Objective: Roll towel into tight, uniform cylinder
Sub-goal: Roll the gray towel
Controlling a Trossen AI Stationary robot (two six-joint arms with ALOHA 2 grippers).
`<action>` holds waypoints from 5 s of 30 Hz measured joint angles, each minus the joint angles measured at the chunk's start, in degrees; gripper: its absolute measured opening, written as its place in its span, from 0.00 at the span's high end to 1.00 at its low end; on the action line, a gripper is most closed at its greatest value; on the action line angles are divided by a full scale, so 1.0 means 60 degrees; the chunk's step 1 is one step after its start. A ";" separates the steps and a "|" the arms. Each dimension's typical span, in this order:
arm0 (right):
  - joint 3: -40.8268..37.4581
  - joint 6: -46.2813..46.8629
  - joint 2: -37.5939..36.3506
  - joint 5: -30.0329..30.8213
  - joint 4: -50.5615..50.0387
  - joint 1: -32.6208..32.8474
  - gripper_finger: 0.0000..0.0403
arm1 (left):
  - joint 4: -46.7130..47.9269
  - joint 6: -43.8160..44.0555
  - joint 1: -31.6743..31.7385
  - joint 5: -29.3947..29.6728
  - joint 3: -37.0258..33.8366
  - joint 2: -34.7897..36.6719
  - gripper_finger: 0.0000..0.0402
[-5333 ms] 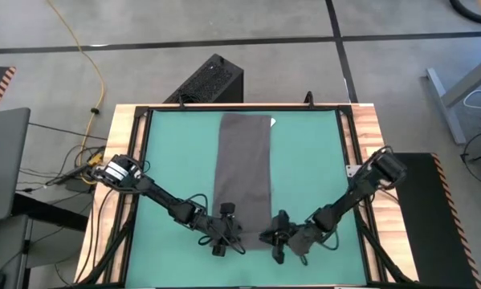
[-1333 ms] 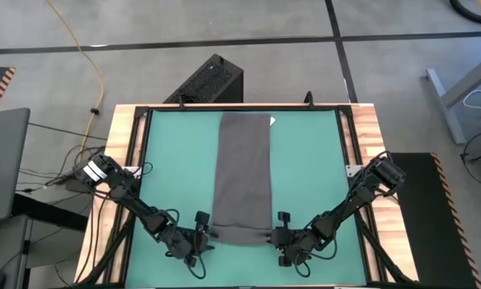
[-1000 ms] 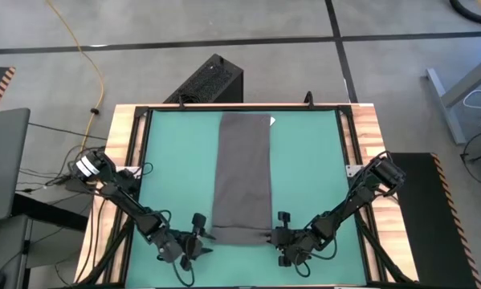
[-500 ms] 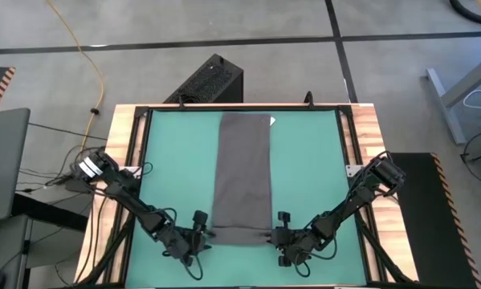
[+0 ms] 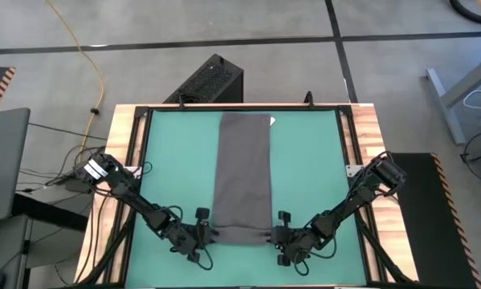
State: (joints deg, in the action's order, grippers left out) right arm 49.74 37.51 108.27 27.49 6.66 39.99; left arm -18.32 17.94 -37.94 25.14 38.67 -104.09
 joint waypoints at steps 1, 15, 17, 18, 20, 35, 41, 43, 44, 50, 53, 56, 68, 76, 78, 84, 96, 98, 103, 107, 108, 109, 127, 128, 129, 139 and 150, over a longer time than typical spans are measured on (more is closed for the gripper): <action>0.0000 0.0045 0.0000 -0.0009 0.0000 0.0007 0.84 | 0.0045 0.0123 0.0040 -0.0062 0.0004 0.0004 0.77; -0.0002 0.2088 -0.1456 -0.2111 -0.0509 -0.0186 0.84 | 0.0163 0.3187 0.1162 -0.5970 -0.0014 0.1018 0.97; 0.0007 0.2402 -0.1608 -0.2203 -0.0511 -0.0338 0.84 | 0.0199 0.3702 0.1347 -0.6520 -0.0014 0.1067 0.97; 0.0004 0.2561 -0.1621 -0.2216 -0.0535 -0.0412 0.84 | 0.0231 0.3954 0.1451 -0.6697 -0.0020 0.1067 0.97; -0.0004 0.2969 -0.1576 -0.2244 -0.0574 -0.0582 0.84 | 0.0387 0.4470 0.1636 -0.7051 -0.0025 0.1067 0.97; 0.0015 0.4089 -0.0222 -0.3061 -0.0007 -0.1181 0.84 | 0.1693 0.4555 0.2354 -0.7804 -0.0056 0.1886 0.88; 0.0015 0.4320 -0.0211 -0.3048 -0.0031 -0.1181 0.84 | 0.3324 0.4026 0.2297 -0.6538 -0.0054 0.3499 0.86; 0.0011 0.4348 -0.0208 -0.2947 -0.0022 -0.1170 0.84 | 0.3512 0.3508 0.2069 -0.5594 -0.0061 0.3914 0.86; 0.0011 0.4373 -0.0208 -0.2920 -0.0021 -0.1166 0.84 | 0.3295 0.3070 0.1877 -0.5136 -0.0061 0.4075 0.86; 0.0004 0.4576 -0.0200 -0.2874 0.0016 -0.1166 0.84 | -0.0490 0.0319 0.0468 -0.3014 -0.0032 0.3386 0.86; 0.0000 0.4762 -0.0197 -0.2846 0.0044 -0.1170 0.84 | -0.2157 -0.0351 0.0261 -0.2623 -0.0002 0.2253 0.86; -0.0004 0.4788 -0.0197 -0.2843 0.0091 -0.1166 0.84 | -0.3015 -0.0849 0.0381 -0.2558 0.0274 0.1081 0.86; -0.0004 0.4675 -0.0193 -0.2813 0.0252 -0.1166 0.82 | -0.0966 -0.0759 0.1246 -0.2957 0.1568 -0.0153 0.86; -0.0004 0.5174 -0.0243 -0.2632 0.0385 -0.1216 0.70 | -0.0225 -0.0648 0.1439 -0.3106 0.1589 -0.0164 0.86; -0.0007 0.4983 -0.0330 -0.2724 0.0444 -0.1253 0.66 | -0.0120 -0.0700 0.1498 -0.3105 0.1589 -0.0164 0.86; -0.0042 0.4275 -0.1001 -0.2876 0.0173 -0.1248 0.54 | 0.0125 -0.0856 0.1714 -0.3074 0.1589 -0.0164 0.86; -0.0031 0.3496 -0.1985 -0.2745 -0.1643 -0.0923 0.50 | 0.0170 -0.1335 0.2561 -0.4913 0.1587 -0.0164 0.86; -0.0029 0.2984 -0.1985 -0.2526 -0.1561 -0.0723 0.50 | 0.0170 -0.1430 0.2754 -0.5299 0.1584 -0.0164 0.86; -0.0018 0.2390 -0.2029 -0.1704 -0.1573 -0.0306 0.50 | 0.0176 -0.1584 0.3253 -0.6283 0.1575 -0.0164 0.86; 0.0170 0.1674 -0.2058 -0.0930 -0.1508 -0.0075 0.52 | 0.0178 -0.1736 0.3587 -0.6847 0.1574 -0.0164 0.86; 0.0266 0.1395 -0.2058 -0.0733 -0.1508 -0.0021 0.52 | 0.0195 -0.1740 0.3664 -0.6935 0.1574 -0.0164 0.86; 0.0392 0.1103 -0.2058 -0.0549 -0.1506 -0.0001 0.53 | 0.0225 -0.1743 0.3732 -0.7004 0.1574 -0.0164 0.86; 0.0788 -0.4431 -0.1436 0.1233 -0.0299 -0.0287 0.45 | 0.0141 -0.1615 0.3950 -0.7386 0.1571 -0.0171 0.86; 0.0817 -0.4686 -0.1424 0.1188 -0.0106 -0.0350 0.43 | 0.0130 -0.1550 0.3950 -0.7393 0.1571 -0.0171 0.86; 0.0823 -0.4908 -0.1421 0.1156 -0.0031 -0.0350 0.41 | 0.0100 -0.1483 0.3950 -0.7395 0.1571 -0.0171 0.86; 0.0692 -0.5084 -0.1421 0.1143 -0.0066 -0.0379 0.34 | 0.0086 -0.1294 0.3950 -0.7396 0.1571 -0.0171 0.86; 0.0619 -0.4861 -0.1540 0.1125 -0.0598 -0.0469 0.34 | 0.0090 -0.1288 0.3968 -0.7386 0.1571 -0.0171 0.86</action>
State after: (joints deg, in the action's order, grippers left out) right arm 53.45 8.34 99.03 34.24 3.07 37.17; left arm -17.78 10.21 -14.13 -19.18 48.10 -105.12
